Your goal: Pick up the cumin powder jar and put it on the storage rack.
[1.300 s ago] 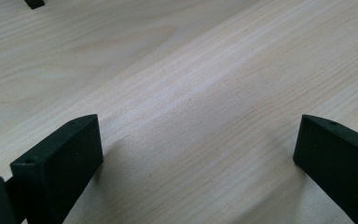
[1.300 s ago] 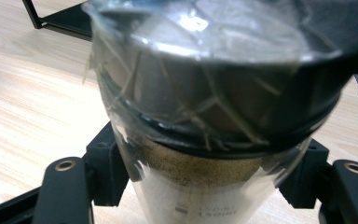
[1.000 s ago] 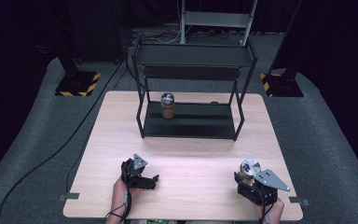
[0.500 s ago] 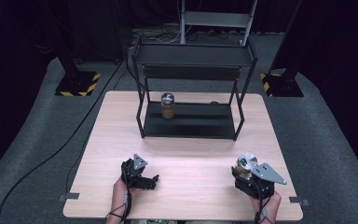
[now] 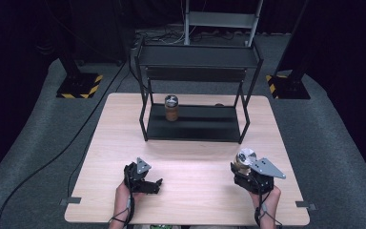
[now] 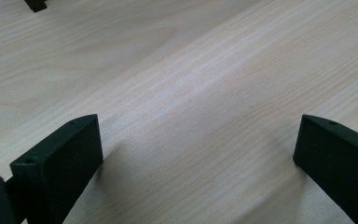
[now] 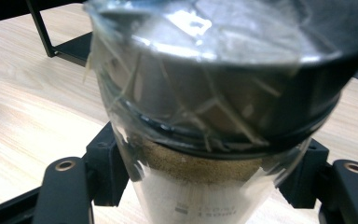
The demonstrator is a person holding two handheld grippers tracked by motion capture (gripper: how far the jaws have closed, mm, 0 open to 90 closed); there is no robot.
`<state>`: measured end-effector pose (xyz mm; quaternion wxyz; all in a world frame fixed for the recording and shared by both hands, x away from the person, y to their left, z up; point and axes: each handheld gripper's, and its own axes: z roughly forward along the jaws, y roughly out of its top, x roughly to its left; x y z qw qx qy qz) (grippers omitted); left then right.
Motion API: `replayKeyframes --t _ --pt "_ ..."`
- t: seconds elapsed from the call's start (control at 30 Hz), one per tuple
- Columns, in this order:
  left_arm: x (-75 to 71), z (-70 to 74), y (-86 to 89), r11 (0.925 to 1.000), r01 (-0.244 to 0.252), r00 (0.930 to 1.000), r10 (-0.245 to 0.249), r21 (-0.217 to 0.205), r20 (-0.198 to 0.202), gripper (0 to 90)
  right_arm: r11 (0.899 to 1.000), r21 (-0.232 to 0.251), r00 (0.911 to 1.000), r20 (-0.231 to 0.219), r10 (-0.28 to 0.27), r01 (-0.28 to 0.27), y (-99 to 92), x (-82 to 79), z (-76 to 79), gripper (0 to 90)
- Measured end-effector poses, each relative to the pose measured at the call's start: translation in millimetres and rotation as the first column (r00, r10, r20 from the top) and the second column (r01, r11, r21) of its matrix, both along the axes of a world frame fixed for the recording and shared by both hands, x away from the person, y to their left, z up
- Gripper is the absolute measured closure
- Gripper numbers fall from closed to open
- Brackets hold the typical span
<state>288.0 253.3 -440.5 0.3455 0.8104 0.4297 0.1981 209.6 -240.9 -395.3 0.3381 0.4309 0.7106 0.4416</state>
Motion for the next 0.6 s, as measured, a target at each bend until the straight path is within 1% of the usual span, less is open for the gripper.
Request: replayKeyframes --t 0.3,0.6 --pt "-0.7 0.0 -0.6 1.0000 -0.001 1.0000 0.001 0.002 0.002 0.6 1.000 -0.009 0.9997 0.010 0.024 -0.024 5.7 13.6 5.1 29.5" --pt "-1.2 0.0 -1.0 1.0000 -0.001 1.0000 0.001 0.004 0.004 0.6 0.999 -0.013 0.9993 0.017 0.032 -0.032 8.6 22.9 7.3 29.5"
